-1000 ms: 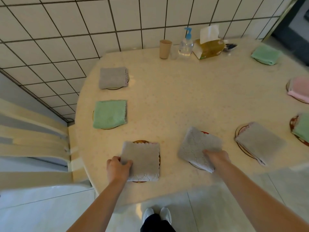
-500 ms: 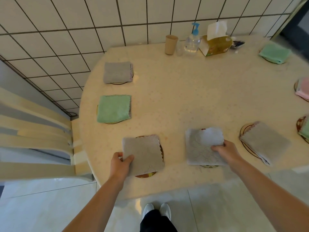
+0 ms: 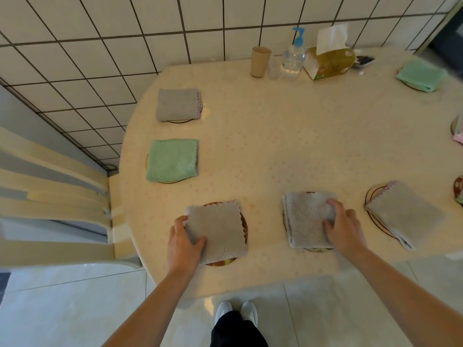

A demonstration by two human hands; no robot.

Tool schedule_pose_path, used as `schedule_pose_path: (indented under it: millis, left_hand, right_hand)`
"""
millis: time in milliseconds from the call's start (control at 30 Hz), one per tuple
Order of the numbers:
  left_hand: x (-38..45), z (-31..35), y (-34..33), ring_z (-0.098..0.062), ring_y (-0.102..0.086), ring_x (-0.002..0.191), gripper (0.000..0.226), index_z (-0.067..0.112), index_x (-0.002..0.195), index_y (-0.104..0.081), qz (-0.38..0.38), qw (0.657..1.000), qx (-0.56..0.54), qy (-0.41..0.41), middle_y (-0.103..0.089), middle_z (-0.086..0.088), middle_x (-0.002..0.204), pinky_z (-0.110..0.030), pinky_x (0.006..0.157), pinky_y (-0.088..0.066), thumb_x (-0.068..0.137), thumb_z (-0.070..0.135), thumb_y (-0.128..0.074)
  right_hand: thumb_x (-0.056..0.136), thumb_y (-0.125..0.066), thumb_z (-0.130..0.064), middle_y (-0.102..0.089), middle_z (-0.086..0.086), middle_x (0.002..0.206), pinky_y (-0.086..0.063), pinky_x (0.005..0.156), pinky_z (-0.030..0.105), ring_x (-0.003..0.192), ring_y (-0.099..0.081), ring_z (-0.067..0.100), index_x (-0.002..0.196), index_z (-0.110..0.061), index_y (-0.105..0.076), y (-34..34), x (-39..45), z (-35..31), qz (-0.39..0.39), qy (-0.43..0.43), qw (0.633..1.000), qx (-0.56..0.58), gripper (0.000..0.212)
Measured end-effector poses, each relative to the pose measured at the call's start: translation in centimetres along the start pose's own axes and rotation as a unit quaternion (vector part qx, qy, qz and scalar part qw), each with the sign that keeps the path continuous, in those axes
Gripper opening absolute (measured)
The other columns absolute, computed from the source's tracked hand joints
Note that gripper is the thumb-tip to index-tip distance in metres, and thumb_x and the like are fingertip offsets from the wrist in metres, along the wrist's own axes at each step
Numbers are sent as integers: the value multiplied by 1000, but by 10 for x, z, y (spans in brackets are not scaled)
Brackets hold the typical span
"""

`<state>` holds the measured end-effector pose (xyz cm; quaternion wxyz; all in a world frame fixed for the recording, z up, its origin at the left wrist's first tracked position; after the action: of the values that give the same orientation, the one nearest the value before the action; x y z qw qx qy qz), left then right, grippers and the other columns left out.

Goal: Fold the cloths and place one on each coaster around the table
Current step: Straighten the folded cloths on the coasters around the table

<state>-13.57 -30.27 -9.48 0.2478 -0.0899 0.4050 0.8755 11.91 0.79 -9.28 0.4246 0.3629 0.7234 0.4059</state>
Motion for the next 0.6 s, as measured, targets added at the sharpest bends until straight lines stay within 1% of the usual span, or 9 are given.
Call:
schedule_pose_path:
  millis: [100, 167, 200, 267, 333, 400, 500, 600]
  left_hand:
    - [0, 3, 2, -28, -49, 110, 66, 19, 133, -37, 17, 996, 85, 2, -42, -6, 131, -41, 82, -49, 78, 27, -72]
    - [0, 9, 5, -31, -43, 111, 69, 21, 134, -37, 37, 986, 160, -8, -38, -8, 131, -40, 83, -46, 75, 29, -72]
    - [-1, 15, 6, -32, -41, 112, 70, 22, 134, -36, 49, 980, 193, -22, -37, -9, 131, -40, 84, -45, 75, 28, -72]
    - [-4, 29, 6, -35, -37, 113, 69, 23, 135, -39, 72, 971, 222, -56, -38, -10, 131, -41, 86, -43, 74, 19, -70]
    - [-8, 47, 1, -37, -37, 114, 67, 20, 135, -44, 94, 968, 215, -88, -43, -12, 128, -44, 87, -43, 73, 11, -69]
    - [-15, 68, -12, -36, -39, 115, 64, 17, 133, -47, 101, 965, 208, -121, -49, -12, 124, -45, 90, -43, 74, 10, -70]
    - [-28, 101, -44, -32, -44, 114, 52, 12, 124, -54, 92, 967, 166, -172, -56, -10, 118, -41, 93, -42, 75, 7, -70]
    - [-54, 135, -88, -30, -47, 117, 40, 11, 115, -58, 90, 976, 95, -175, -59, -6, 115, -40, 91, -46, 76, 5, -67]
  right_hand:
    - [93, -48, -25, -39, 15, 123, -46, 87, 46, 110, -45, 38, 135, -33, -35, -3, 3, 2, -22, -6, 1000, -1, 45]
    - [92, -49, -27, -38, 14, 124, -46, 89, 45, 110, -45, 38, 136, -35, -34, -2, 5, 4, -36, -6, 999, 1, 47]
    - [91, -49, -28, -37, 13, 125, -46, 90, 44, 110, -46, 38, 136, -36, -34, -1, 6, 4, -43, -3, 999, -1, 47]
    - [90, -49, -28, -37, 12, 125, -46, 90, 44, 108, -47, 36, 136, -37, -33, 2, 9, 3, -59, 3, 998, 9, 49]
    - [90, -49, -25, -38, 11, 124, -48, 87, 44, 104, -50, 35, 136, -35, -32, 9, 12, 5, -62, 13, 998, 28, 51]
    - [91, -49, -21, -40, 12, 126, -48, 85, 42, 104, -52, 33, 137, -28, -34, 19, 17, 8, -53, 39, 997, 36, 50]
    - [91, -52, -18, -43, 13, 131, -46, 90, 40, 112, -51, 31, 135, -15, -40, 33, 24, 16, -37, 101, 992, 62, 46]
    - [90, -54, -10, -49, 11, 128, -43, 93, 36, 113, -53, 26, 130, -10, -46, 57, 32, 39, -21, 150, 981, 117, 41]
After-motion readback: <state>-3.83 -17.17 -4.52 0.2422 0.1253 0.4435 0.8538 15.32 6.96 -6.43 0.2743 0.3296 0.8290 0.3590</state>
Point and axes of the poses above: each hand's wrist, its own x-axis towards the middle knuckle, its own y-axis out of the back of the hand, z = x × y, the point moved 7 cm from there along x, towards the middle knuckle
